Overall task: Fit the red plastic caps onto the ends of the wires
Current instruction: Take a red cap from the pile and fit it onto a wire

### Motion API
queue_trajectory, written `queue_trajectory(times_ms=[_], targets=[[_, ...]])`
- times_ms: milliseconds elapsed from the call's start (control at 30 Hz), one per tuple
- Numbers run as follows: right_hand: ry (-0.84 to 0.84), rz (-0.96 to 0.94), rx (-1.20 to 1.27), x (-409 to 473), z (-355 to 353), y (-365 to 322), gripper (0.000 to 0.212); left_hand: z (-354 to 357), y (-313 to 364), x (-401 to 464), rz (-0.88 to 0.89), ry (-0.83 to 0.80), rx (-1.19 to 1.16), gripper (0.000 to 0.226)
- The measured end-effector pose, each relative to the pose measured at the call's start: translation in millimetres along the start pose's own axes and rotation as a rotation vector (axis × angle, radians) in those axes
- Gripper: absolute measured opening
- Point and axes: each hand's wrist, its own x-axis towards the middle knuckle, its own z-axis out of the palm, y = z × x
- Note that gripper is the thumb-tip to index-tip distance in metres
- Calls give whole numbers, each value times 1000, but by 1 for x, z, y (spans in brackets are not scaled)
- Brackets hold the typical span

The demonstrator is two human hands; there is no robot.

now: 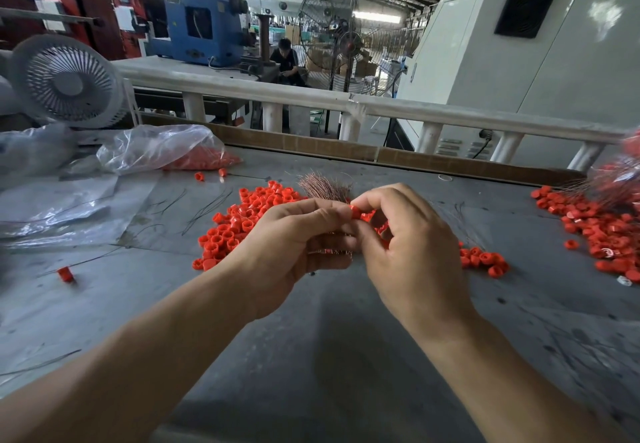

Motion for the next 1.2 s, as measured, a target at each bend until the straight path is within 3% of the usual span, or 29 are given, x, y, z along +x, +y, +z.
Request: queue_trajectory(times_ms=[400,567,1000,1200], targets=[[-96,24,-32,1,-3,-1,17,-4,-1,1,28,-2,69,21],[-84,37,-28,0,-3,-2,14,-5,-3,1,49,-4,122,30],[-83,46,10,-1,-3,-4,14,-7,-3,2,40,-18,130,17],[-42,37,37,-1,-2,-4,10,-4,-2,1,14,-11,89,24]])
